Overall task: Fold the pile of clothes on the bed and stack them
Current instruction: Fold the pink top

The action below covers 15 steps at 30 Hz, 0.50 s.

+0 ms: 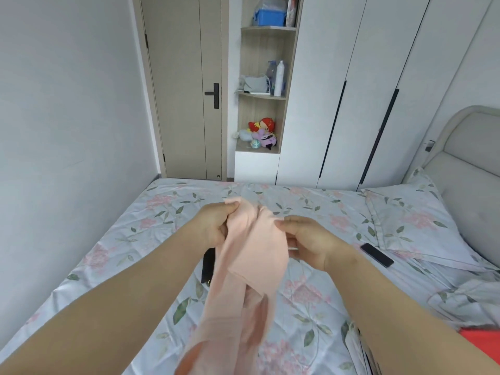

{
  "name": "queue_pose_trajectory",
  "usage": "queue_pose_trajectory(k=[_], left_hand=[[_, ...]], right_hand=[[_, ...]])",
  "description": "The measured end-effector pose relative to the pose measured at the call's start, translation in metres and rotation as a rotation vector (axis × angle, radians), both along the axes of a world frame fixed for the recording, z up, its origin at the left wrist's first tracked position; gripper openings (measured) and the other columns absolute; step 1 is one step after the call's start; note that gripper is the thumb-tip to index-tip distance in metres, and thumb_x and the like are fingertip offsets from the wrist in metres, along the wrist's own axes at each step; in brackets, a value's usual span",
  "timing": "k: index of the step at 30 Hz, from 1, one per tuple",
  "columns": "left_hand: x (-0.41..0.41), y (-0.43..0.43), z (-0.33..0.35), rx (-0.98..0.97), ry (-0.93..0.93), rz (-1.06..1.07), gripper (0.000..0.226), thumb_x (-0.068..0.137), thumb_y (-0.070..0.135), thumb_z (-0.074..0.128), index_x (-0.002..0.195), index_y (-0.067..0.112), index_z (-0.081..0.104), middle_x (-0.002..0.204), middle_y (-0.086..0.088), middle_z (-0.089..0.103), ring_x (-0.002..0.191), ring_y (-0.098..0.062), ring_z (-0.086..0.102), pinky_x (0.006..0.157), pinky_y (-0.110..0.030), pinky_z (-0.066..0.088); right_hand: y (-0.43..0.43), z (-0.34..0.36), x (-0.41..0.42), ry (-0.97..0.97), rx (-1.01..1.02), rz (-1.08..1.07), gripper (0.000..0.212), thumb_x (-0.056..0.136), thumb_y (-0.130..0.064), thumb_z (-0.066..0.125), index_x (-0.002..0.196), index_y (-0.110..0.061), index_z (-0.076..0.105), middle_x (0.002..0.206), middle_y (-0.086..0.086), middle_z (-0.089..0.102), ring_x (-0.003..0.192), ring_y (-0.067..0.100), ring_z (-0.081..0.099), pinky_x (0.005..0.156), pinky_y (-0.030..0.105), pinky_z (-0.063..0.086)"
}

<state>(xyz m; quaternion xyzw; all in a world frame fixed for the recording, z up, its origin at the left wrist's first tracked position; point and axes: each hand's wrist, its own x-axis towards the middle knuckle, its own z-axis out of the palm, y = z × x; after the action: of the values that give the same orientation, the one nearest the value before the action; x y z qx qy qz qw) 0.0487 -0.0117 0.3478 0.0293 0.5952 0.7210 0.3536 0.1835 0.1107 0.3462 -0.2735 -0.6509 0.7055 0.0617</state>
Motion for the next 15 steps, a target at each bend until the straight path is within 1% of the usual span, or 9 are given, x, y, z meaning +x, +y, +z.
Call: queue_pose_trajectory(k=[3,4,5,7,9,11,13,14,15], left_hand=[[-0.004,-0.008,0.001,-0.038,0.126,0.02,0.028,0.099,0.011,0.046,0.122,-0.001,0.054,0.121,-0.016,0.059,0.099,-0.024,0.056,0.083,-0.034,0.047],[-0.002,-0.012,0.001,-0.071,0.201,0.003,0.027,0.1,0.017,0.044,0.12,0.003,0.054,0.121,-0.014,0.058,0.099,-0.023,0.055,0.081,-0.032,0.046],[0.001,-0.015,0.001,-0.121,0.292,-0.044,0.026,0.101,0.026,0.042,0.119,0.011,0.052,0.123,-0.008,0.055,0.101,-0.02,0.053,0.082,-0.031,0.045],[0.007,-0.024,-0.004,-0.202,0.46,-0.194,0.035,0.1,0.044,0.037,0.13,0.028,0.041,0.127,0.007,0.043,0.112,-0.011,0.043,0.093,-0.031,0.037],[0.011,-0.031,-0.016,-0.198,0.554,-0.327,0.04,0.097,0.049,0.038,0.135,0.035,0.036,0.131,0.015,0.041,0.118,-0.005,0.04,0.102,-0.028,0.034],[0.019,-0.036,-0.026,-0.138,0.607,-0.429,0.038,0.094,0.04,0.05,0.129,0.04,0.035,0.129,0.023,0.046,0.115,0.005,0.046,0.098,-0.018,0.041],[0.023,-0.035,-0.038,-0.073,0.643,-0.457,0.044,0.089,0.021,0.062,0.121,0.04,0.039,0.117,0.032,0.051,0.104,0.017,0.05,0.082,-0.006,0.044],[0.026,-0.033,-0.043,-0.083,0.686,-0.437,0.041,0.088,0.016,0.065,0.117,0.037,0.046,0.111,0.03,0.056,0.103,0.013,0.055,0.081,-0.007,0.045],[0.026,-0.031,-0.049,-0.14,0.738,-0.386,0.029,0.088,0.016,0.065,0.112,0.03,0.054,0.105,0.022,0.063,0.103,0.001,0.06,0.084,-0.015,0.047]], right_hand=[[0.002,0.013,-0.009,0.124,-0.202,-0.103,0.016,0.096,-0.014,0.048,0.086,-0.009,0.06,0.08,0.007,0.064,0.07,0.018,0.06,0.068,0.03,0.047],[0.001,0.017,-0.012,0.162,-0.309,-0.135,0.019,0.097,-0.014,0.046,0.09,-0.006,0.061,0.082,0.008,0.067,0.073,0.02,0.063,0.072,0.032,0.049],[-0.001,0.023,-0.015,0.202,-0.421,-0.166,0.022,0.098,-0.015,0.044,0.09,-0.005,0.062,0.078,0.008,0.069,0.069,0.02,0.067,0.071,0.032,0.052],[-0.006,0.035,-0.024,0.275,-0.615,-0.244,0.025,0.1,-0.014,0.042,0.084,-0.004,0.058,0.061,0.006,0.067,0.051,0.015,0.066,0.057,0.03,0.054],[-0.012,0.042,-0.036,0.339,-0.75,-0.32,0.024,0.101,-0.01,0.04,0.08,-0.004,0.051,0.054,0.002,0.056,0.038,0.009,0.055,0.037,0.02,0.047],[-0.018,0.044,-0.045,0.375,-0.819,-0.354,0.025,0.101,-0.008,0.038,0.078,-0.007,0.047,0.055,0.0,0.044,0.031,0.005,0.044,0.029,0.014,0.036],[-0.021,0.045,-0.05,0.406,-0.866,-0.351,0.028,0.102,-0.008,0.035,0.076,-0.007,0.046,0.049,0.0,0.043,0.025,0.006,0.041,0.026,0.014,0.033],[-0.022,0.046,-0.05,0.417,-0.888,-0.347,0.028,0.102,-0.009,0.034,0.077,-0.006,0.046,0.045,0.001,0.044,0.023,0.007,0.042,0.025,0.014,0.032],[-0.022,0.048,-0.05,0.432,-0.908,-0.35,0.028,0.103,-0.01,0.033,0.079,-0.005,0.047,0.042,0.003,0.046,0.023,0.009,0.043,0.025,0.015,0.033]])
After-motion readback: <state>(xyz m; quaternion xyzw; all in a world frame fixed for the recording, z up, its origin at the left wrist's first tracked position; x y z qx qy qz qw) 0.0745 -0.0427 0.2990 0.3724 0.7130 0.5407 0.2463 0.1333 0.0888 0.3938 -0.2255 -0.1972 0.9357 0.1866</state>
